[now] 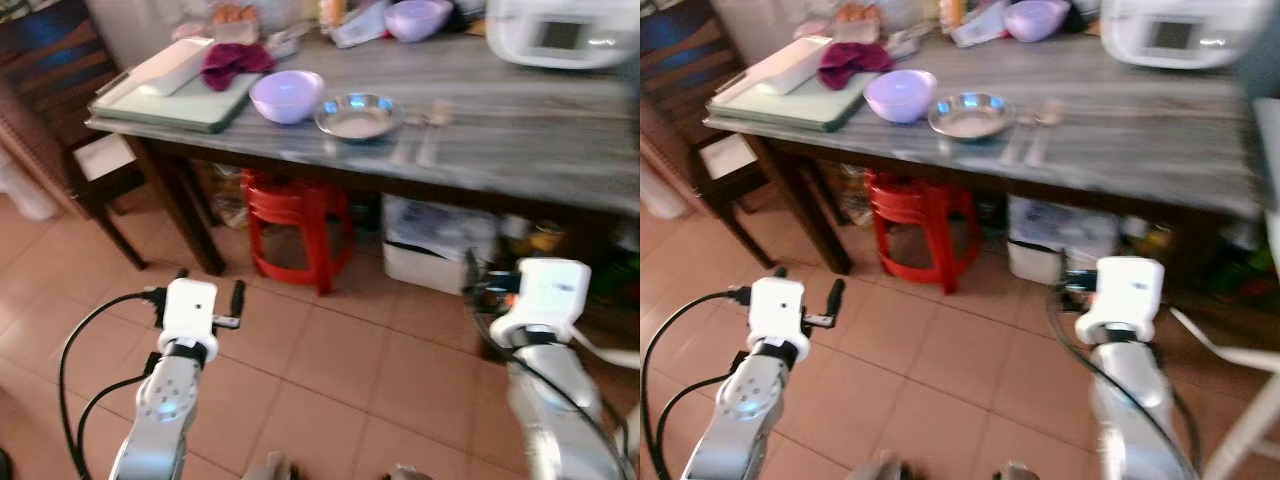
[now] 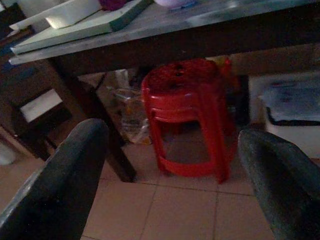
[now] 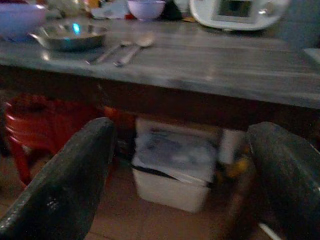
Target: Setting the table
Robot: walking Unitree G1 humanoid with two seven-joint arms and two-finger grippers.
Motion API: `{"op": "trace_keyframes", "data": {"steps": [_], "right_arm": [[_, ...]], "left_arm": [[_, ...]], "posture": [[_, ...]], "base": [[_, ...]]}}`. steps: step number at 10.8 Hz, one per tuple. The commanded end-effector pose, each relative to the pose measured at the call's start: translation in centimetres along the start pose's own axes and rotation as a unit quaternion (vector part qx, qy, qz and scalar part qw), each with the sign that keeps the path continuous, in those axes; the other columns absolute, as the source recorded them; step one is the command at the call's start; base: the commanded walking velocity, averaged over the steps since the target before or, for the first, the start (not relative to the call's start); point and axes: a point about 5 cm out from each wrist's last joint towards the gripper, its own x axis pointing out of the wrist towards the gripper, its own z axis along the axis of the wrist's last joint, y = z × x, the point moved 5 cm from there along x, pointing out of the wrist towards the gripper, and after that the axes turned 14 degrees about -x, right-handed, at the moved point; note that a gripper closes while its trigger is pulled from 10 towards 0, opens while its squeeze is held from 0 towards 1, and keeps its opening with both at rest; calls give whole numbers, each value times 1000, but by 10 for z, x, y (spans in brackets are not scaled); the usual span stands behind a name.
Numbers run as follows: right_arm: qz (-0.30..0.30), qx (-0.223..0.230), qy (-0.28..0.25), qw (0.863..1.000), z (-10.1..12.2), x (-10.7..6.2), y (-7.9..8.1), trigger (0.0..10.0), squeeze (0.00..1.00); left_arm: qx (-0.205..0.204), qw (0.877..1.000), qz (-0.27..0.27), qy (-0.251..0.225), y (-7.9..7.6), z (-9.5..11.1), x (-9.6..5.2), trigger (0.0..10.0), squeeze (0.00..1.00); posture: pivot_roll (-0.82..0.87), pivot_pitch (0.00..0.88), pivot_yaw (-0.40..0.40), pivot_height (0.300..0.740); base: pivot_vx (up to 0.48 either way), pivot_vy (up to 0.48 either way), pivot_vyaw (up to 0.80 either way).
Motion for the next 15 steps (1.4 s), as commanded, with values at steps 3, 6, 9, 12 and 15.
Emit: {"op": "trace_keyframes", "data": {"steps": [3,6,9,12,15], "right_arm": [[11,12,-2,1000,2,0,8,10000,0],[14,11,3,1000,0,1,11,10000,0],[16,8,10,1000,-3,3,10,10000,0],[20,7,17,1000,-6,6,13,10000,0],[22,7,13,1000,-4,6,14,10000,0]], "left_arm": [[-5,1000,-3,-6,4,3,-1,10000,0],[-44,999,-20,-19,0,13,1,10000,0],[-54,997,-44,-20,-7,14,0,10000,0],[-58,997,-51,-17,-8,13,0,10000,0],[-56,997,-55,-16,-9,12,0,10000,0]], "posture": [[-96,142,90,740],[-92,143,90,740],[-93,145,88,740],[-90,139,85,740],[-90,139,87,740]], "base": [[-226,0,0],[0,0,0],[0,0,-427],[0,-480,-560],[0,-480,-625]]}}
